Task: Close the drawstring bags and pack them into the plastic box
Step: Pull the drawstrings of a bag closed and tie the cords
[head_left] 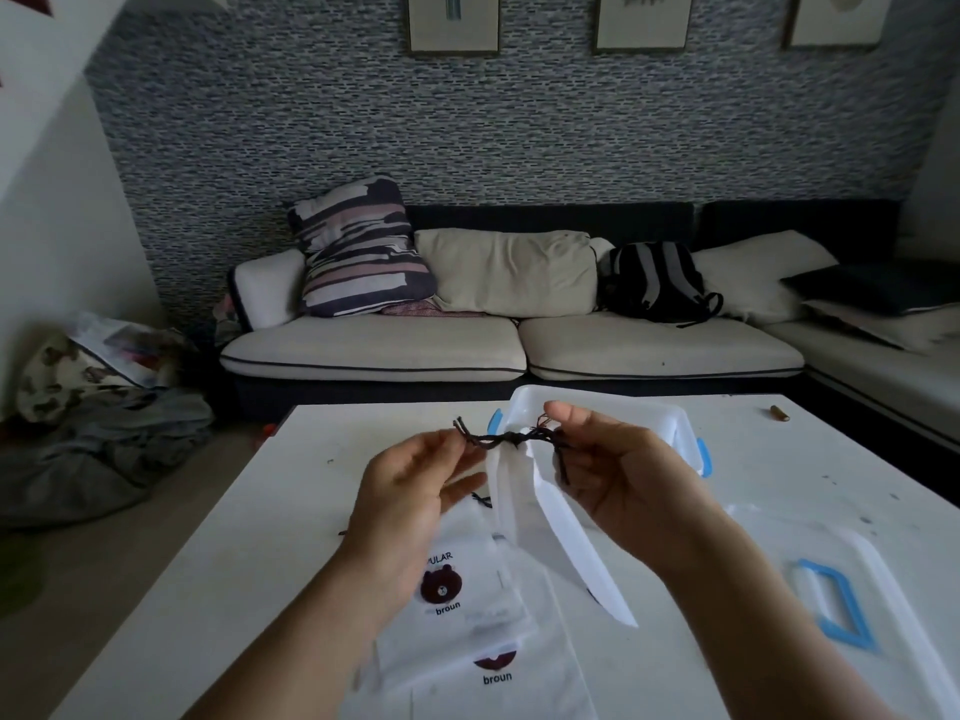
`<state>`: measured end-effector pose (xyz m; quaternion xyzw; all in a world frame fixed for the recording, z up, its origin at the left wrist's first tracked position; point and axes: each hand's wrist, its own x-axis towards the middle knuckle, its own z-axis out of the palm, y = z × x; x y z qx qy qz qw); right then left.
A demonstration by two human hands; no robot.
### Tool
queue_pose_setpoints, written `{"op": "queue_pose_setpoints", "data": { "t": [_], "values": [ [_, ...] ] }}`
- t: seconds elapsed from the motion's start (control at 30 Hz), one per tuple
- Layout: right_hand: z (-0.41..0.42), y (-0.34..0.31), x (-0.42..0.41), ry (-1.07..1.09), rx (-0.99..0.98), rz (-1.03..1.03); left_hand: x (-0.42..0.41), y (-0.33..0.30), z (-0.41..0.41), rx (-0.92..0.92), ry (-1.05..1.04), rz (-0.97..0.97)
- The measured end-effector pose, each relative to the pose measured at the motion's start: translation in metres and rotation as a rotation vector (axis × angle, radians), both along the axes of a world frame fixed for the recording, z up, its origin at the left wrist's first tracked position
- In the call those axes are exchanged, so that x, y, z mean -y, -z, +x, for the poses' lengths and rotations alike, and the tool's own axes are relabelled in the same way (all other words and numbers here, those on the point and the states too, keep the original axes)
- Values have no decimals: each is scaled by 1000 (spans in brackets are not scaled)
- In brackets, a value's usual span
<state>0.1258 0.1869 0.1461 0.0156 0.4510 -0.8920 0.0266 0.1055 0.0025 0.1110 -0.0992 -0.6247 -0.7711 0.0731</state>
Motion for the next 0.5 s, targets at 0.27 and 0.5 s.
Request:
{"op": "queue_pose_setpoints", "data": {
  "t": [0.27, 0.5],
  "values": [
    [-3, 2, -13, 45, -174, 523, 0, 0, -6, -58, -132, -133],
    [7, 28, 1, 28, -305, 1252, -28, 4, 3, 256, -51, 199]
  ]
}}
